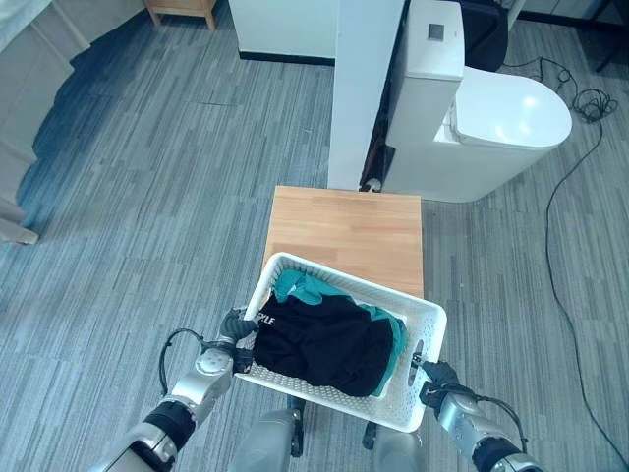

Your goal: Grab the laundry basket,head to the washer,open it,put in the laundry and shut it.

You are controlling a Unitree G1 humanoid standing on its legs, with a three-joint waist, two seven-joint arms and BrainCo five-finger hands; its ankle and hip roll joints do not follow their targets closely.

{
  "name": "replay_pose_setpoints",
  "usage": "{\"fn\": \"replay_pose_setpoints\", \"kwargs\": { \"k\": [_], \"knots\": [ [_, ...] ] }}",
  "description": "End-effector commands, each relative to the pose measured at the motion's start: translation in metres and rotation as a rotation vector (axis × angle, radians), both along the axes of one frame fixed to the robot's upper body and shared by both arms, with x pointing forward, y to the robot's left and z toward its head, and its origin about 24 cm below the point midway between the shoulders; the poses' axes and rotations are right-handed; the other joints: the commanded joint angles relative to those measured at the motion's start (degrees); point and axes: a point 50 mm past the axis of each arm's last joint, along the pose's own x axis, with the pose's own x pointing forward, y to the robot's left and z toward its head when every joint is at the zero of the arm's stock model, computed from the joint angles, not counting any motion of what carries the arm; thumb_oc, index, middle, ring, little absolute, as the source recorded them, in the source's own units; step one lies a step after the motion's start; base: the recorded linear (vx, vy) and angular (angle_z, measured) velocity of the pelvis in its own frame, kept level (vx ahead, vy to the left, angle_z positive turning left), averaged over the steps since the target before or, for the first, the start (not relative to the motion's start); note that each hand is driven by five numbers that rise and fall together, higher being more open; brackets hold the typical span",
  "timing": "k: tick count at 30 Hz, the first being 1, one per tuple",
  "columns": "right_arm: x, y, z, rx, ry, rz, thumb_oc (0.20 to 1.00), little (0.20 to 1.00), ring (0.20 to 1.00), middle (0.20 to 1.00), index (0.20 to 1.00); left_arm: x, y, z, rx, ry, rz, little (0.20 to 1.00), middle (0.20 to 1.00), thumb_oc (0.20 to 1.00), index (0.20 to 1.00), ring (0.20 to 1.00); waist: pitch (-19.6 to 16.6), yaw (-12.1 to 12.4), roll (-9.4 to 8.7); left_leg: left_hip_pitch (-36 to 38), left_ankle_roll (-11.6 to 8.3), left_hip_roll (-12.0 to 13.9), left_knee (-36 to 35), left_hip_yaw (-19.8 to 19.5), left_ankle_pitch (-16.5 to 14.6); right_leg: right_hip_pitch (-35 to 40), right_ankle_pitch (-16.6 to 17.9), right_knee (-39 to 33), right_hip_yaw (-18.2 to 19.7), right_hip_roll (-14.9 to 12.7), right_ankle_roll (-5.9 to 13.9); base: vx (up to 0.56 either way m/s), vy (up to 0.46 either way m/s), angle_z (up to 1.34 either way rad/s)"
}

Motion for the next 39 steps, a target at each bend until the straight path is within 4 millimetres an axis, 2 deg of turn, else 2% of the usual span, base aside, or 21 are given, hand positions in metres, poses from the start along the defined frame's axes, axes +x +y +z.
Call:
{"fn": "replay_pose_setpoints", "kwargs": {
  "k": [1,4,5,6,8,9,10,12,13,15,16,21,26,28,29,30,31,32,33,35,39],
  "knots": [
    [0.018,0.045,0.015,0.224,-0.142,0.154,0.2,0.2,0.2,0.2,0.2,-0.003,-0.064,0.019,-0.309,-0.061,-0.266,0.2,0.2,0.2,0.2,0.2,-1.94,-0.8,2.99,2.71,-0.21,-1.64,-3.25,1.0,1.37,2.0,1.16,3.51,3.44,-0.32,5.76,0.01,0.061,0.02],
    [0.014,0.044,0.015,0.217,-0.141,0.18,0.2,0.2,0.2,0.2,0.2,-0.008,-0.06,0.023,-0.296,-0.076,-0.291,0.2,0.2,0.2,0.2,0.2,-2.55,-0.48,2.64,3.15,0.02,-1.47,-1.12,2.69,0.0,1.88,1.28,3.99,2.67,-0.13,5.95,-0.01,0.038,-0.16],
    [0.016,0.046,0.015,0.224,-0.143,0.175,0.2,0.2,0.2,0.2,0.2,-0.007,-0.061,0.024,-0.286,-0.081,-0.298,0.2,0.2,0.2,0.2,0.2,-2.43,-0.18,3.18,3.44,0.31,-0.26,-0.75,3.4,0.27,1.35,-2.47,8.49,2.72,1.76,5.26,-0.08,0.036,-0.34],
    [0.016,0.047,0.016,0.233,-0.146,0.174,0.2,0.2,0.2,0.2,0.2,-0.007,-0.061,0.024,-0.292,-0.08,-0.293,0.2,0.2,0.2,0.2,0.2,-2.4,-0.14,3.57,3.94,0.42,0.35,-0.98,3.83,0.44,1.37,-4.41,10.8,2.55,2.84,4.91,-0.1,0.052,-0.31],
    [0.015,0.048,0.016,0.236,-0.148,0.177,0.2,0.2,0.2,0.2,0.2,-0.009,-0.061,0.022,-0.3,-0.077,-0.283,0.2,0.2,0.2,0.2,0.2,-2.7,-0.04,3.73,3.98,0.57,0.8,-1.43,4.4,0.93,1.26,-5.52,12.43,2.02,3.82,4.56,-0.08,0.034,-0.4],
    [0.018,0.052,0.02,0.257,-0.172,0.187,0.2,0.2,0.2,0.2,0.2,-0.011,-0.061,0.018,-0.316,-0.058,-0.269,0.2,0.2,0.2,0.2,0.2,-3.21,0.4,4.15,4.31,0.97,1.99,-2.75,5.56,2.03,1.33,-8.87,17.37,0.51,6.52,4.01,-0.09,-0.005,-0.51],
    [0.019,0.054,0.022,0.268,-0.187,0.191,0.2,0.2,0.2,0.2,0.2,-0.013,-0.061,0.018,-0.32,-0.057,-0.272,0.2,0.2,0.2,0.2,0.2,-3.79,0.61,4.07,4.66,0.98,2.43,-3.81,6.14,2.65,1.74,-10.35,18.39,0.53,7.99,3.71,-0.12,-0.033,-0.69],
    [0.021,0.056,0.029,0.282,-0.221,0.204,0.2,0.2,0.2,0.2,0.2,-0.017,-0.06,0.015,-0.325,-0.042,-0.267,0.2,0.2,0.2,0.2,0.2,-4.69,1.1,3.92,4.75,0.92,3.25,-5.21,7.3,3.75,2.51,-11.77,19.28,0.51,10.33,3.35,-0.06,-0.054,-0.47],
    [0.02,0.056,0.029,0.282,-0.221,0.204,0.2,0.2,0.2,0.2,0.2,-0.017,-0.06,0.015,-0.325,-0.042,-0.267,0.2,0.2,0.2,0.2,0.2,-4.74,1.12,3.94,4.71,0.92,3.27,-5.21,7.31,3.75,2.47,-11.74,19.25,0.52,10.35,3.34,-0.06,-0.07,-0.29],
    [0.024,0.054,0.039,0.302,-0.276,0.197,0.2,0.2,0.2,0.2,0.2,-0.019,-0.061,0.013,-0.329,-0.028,-0.28,0.2,0.2,0.2,0.2,0.2,-5.32,1.45,3.04,4.62,0.35,3.45,-5.61,7.55,4.65,5.15,-13.75,16.1,2.28,12.51,2.43,-0.06,-0.19,-0.3],
    [0.029,0.052,0.053,0.291,-0.337,0.221,0.2,0.2,0.2,0.2,0.2,-0.021,-0.059,0.012,-0.328,-0.022,-0.276,0.2,0.2,0.2,0.2,0.2,-6.27,1.7,2.35,3.87,-0.24,4.02,-5.45,8.0,5.53,6.38,-14.27,12.42,3.18,13.6,0.94,-0.06,-0.259,-0.25],
    [0.04,0.033,0.082,0.2,-0.457,0.254,0.2,0.2,0.2,0.2,0.2,-0.023,-0.064,0.004,-0.312,0.018,-0.293,0.2,0.2,0.2,0.2,0.2,-6.92,1.31,1.28,1.24,-2.81,5.63,-4.44,6.76,8.78,10.79,-14.56,3.95,3.07,16.29,-1.77,-0.1,-0.217,-0.1],
    [0.045,0.02,0.083,0.129,-0.444,0.253,0.2,0.2,0.2,0.2,0.2,-0.021,-0.067,-0.009,-0.252,0.068,-0.313,0.2,0.2,0.2,0.2,0.2,-7.16,0.91,1.16,-0.12,-4.06,6.75,-3.17,5.09,10.41,13.07,-14.44,1.28,2.58,17.55,-3.19,-0.1,-0.157,0.16],
    [0.058,0.021,0.091,0.123,-0.472,0.245,0.2,0.2,0.2,0.2,0.2,-0.019,-0.066,-0.014,-0.213,0.085,-0.299,0.2,0.2,0.2,0.2,0.2,-7.19,1.13,1.5,-0.46,-4.5,6.97,-3.12,3.39,11.46,13.86,-14.01,0.08,2.84,18.1,-3.71,-0.15,-0.105,0.12],
    [0.066,0.021,0.1,0.11,-0.502,0.251,0.2,0.2,0.2,0.2,0.2,-0.019,-0.065,-0.017,-0.204,0.093,-0.286,0.2,0.2,0.2,0.2,0.2,-6.87,1.51,1.65,-1.42,-4.9,6.81,-2.68,0.69,12.06,13.41,-13.46,0.0,3.14,18.03,-3.84,-0.35,0.027,0.07],
    [0.08,0.032,0.111,0.109,-0.532,0.3,0.2,0.2,0.2,0.2,0.2,-0.018,-0.063,-0.017,-0.196,0.094,-0.293,0.2,0.2,0.2,0.2,0.2,-6.15,2.23,0.92,-0.35,-4.54,3.64,3.62,-7.28,6.51,11.77,-10.69,-0.48,5.12,15.79,-3.13,-0.34,0.064,-0.03],
    [0.081,0.034,0.11,0.109,-0.529,0.312,0.2,0.2,0.2,0.2,0.2,-0.018,-0.062,-0.018,-0.186,0.095,-0.297,0.2,0.2,0.2,0.2,0.2,-6.19,2.29,0.65,0.35,-4.11,3.18,5.89,-7.96,4.31,11.72,-10.39,-0.51,5.87,15.32,-3.01,-0.26,0.077,-0.27],
    [0.081,0.034,0.11,0.109,-0.529,0.312,0.2,0.2,0.2,0.2,0.2,-0.018,-0.062,-0.018,-0.186,0.095,-0.297,0.2,0.2,0.2,0.2,0.2,-6.22,2.27,0.64,0.32,-4.12,3.17,5.88,-7.97,4.33,11.69,-10.39,-0.51,5.86,15.31,-3.01,-0.04,0.068,-0.4],
    [0.084,0.036,0.112,0.108,-0.529,0.321,0.2,0.2,0.2,0.2,0.2,-0.017,-0.061,-0.018,-0.17,0.097,-0.305,0.2,0.2,0.2,0.2,0.2,-6.36,2.2,0.54,1.16,-3.85,2.71,7.38,-8.78,2.67,11.37,-10.06,-0.37,6.43,14.86,-2.86,-0.04,0.129,-0.45],
    [0.09,0.036,0.115,0.087,-0.525,0.327,0.2,0.2,0.2,0.2,0.2,-0.014,-0.059,-0.017,-0.134,0.092,-0.314,0.2,0.2,0.2,0.2,0.2,-6.72,1.64,1.22,4.45,-3.51,3.18,7.29,-10.4,0.31,10.44,-9.48,0.5,8.02,14.4,-2.55,-0.03,0.196,-0.17],
    [0.091,0.032,0.118,0.088,-0.537,0.297,0.2,0.2,0.2,0.2,0.2,-0.014,-0.057,-0.018,-0.131,0.088,-0.286,0.2,0.2,0.2,0.2,0.2,-7.33,0.58,2.15,6.74,-3.67,3.86,2.81,-10.0,0.3,9.49,-8.86,1.09,8.85,13.78,-1.88,0.0,0.16,-0.1]
  ]
}}
